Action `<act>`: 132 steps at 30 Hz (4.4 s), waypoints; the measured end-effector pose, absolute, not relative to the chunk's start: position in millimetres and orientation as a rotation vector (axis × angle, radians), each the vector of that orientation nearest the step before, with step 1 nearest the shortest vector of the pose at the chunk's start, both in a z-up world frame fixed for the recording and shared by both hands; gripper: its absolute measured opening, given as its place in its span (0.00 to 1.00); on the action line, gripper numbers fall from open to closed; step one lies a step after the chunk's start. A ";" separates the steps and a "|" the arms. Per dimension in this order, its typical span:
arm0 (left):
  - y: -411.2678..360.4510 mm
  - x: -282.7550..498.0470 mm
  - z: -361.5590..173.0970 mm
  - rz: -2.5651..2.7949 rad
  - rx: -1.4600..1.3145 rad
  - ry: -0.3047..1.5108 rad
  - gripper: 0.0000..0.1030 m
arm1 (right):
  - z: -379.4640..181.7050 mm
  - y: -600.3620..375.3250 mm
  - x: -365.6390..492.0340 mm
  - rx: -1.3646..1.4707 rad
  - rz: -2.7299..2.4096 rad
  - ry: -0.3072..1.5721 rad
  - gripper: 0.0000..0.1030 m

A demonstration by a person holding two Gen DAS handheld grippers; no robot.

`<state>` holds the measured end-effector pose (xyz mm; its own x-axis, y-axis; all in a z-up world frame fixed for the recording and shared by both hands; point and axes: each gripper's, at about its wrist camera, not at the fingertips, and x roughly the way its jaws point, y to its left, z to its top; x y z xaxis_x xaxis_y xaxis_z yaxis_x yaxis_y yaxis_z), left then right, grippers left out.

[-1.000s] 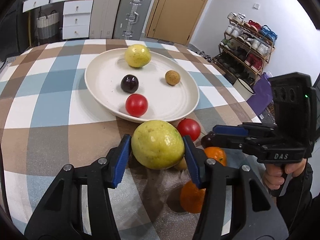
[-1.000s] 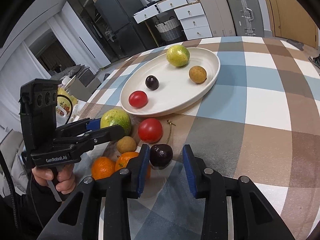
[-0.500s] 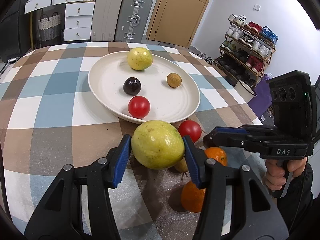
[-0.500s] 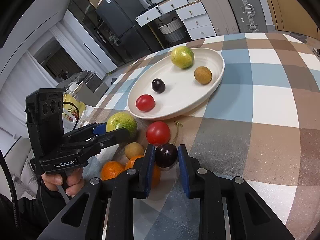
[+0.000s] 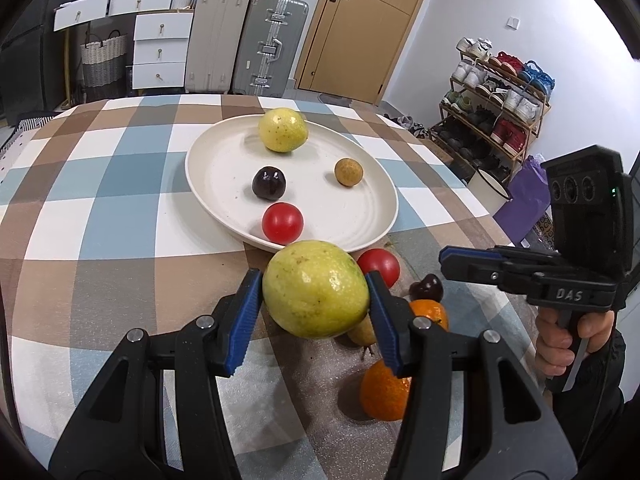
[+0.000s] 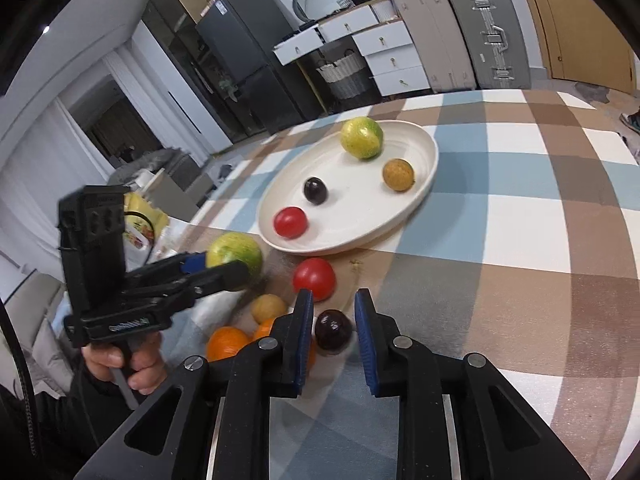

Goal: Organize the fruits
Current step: 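Close the left gripper on the green fruit while the right gripper grasps the cherry, then carry the green fruit and cherry over the plate and open both grippers, then withdraw both grippers from the plate toward the two oranges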

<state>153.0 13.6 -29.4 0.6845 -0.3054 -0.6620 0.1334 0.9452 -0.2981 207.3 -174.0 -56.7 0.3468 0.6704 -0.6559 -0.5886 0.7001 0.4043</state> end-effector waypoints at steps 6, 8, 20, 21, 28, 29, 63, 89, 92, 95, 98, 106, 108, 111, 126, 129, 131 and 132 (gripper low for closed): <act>13.5 153.1 -29.9 -0.242 -0.230 0.783 0.48 | -67.3 -167.9 214.4 0.094 0.776 0.945 0.24; 13.4 153.1 -30.1 -0.239 -0.226 0.787 0.48 | -70.4 -165.1 217.1 0.099 0.773 0.961 0.24; 13.7 153.8 -31.2 -0.235 -0.229 0.789 0.48 | -70.8 -167.0 207.8 0.041 0.785 0.962 0.33; 13.9 154.2 -31.2 -0.233 -0.228 0.791 0.48 | -71.3 -167.7 207.5 0.041 0.788 0.966 0.27; 16.1 153.2 -29.4 -0.228 -0.235 0.782 0.48 | -65.3 -168.9 201.1 0.030 0.807 0.937 0.25; 16.1 153.3 -29.4 -0.227 -0.235 0.783 0.48 | -63.6 -170.2 200.9 0.036 0.807 0.931 0.25; 22.9 169.1 17.8 -0.098 -0.176 0.636 0.48 | -1.6 -159.8 223.6 0.204 0.780 0.722 0.25; -3.6 219.4 -4.3 -0.129 -0.106 0.632 0.46 | -38.1 -128.0 260.0 0.163 0.696 0.776 0.26; -1.6 219.4 -4.2 -0.126 -0.115 0.640 0.46 | -35.0 -130.8 258.6 0.172 0.687 0.758 0.27; 0.2 219.6 -4.5 -0.123 -0.126 0.659 0.59 | -31.5 -135.3 256.6 0.181 0.676 0.742 0.37; 1.1 213.3 -3.2 -0.106 -0.111 0.649 0.73 | -27.4 -140.6 253.4 0.181 0.668 0.719 0.43; 11.5 184.7 7.6 -0.060 -0.112 0.629 0.99 | -13.5 -156.2 240.1 0.140 0.634 0.705 0.82; 14.6 173.4 11.8 -0.057 -0.115 0.618 0.99 | -8.7 -160.5 233.4 0.136 0.645 0.692 0.92; 17.5 156.4 16.4 -0.044 -0.116 0.614 0.99 | -3.2 -165.0 220.9 0.112 0.655 0.672 0.99; 10.9 81.0 15.3 -0.014 -0.131 0.622 0.99 | -14.0 -174.9 171.6 -0.040 0.681 0.669 0.99; 5.1 72.9 9.8 -0.009 -0.103 0.623 0.99 | -20.7 -179.5 166.9 -0.058 0.708 0.681 0.99; 1.7 69.2 4.6 -0.047 -0.102 0.627 0.99 | -23.4 -179.7 164.8 -0.087 0.717 0.701 0.99; -0.2 71.3 1.0 -0.066 -0.109 0.644 0.99 | -23.3 -180.0 163.5 -0.090 0.717 0.697 0.99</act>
<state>71.3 -0.2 1.0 0.7979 -0.0951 -0.5952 0.0274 0.9922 -0.1217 163.5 -180.0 -23.3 0.5405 0.5738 -0.6154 -0.6314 0.7600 0.1540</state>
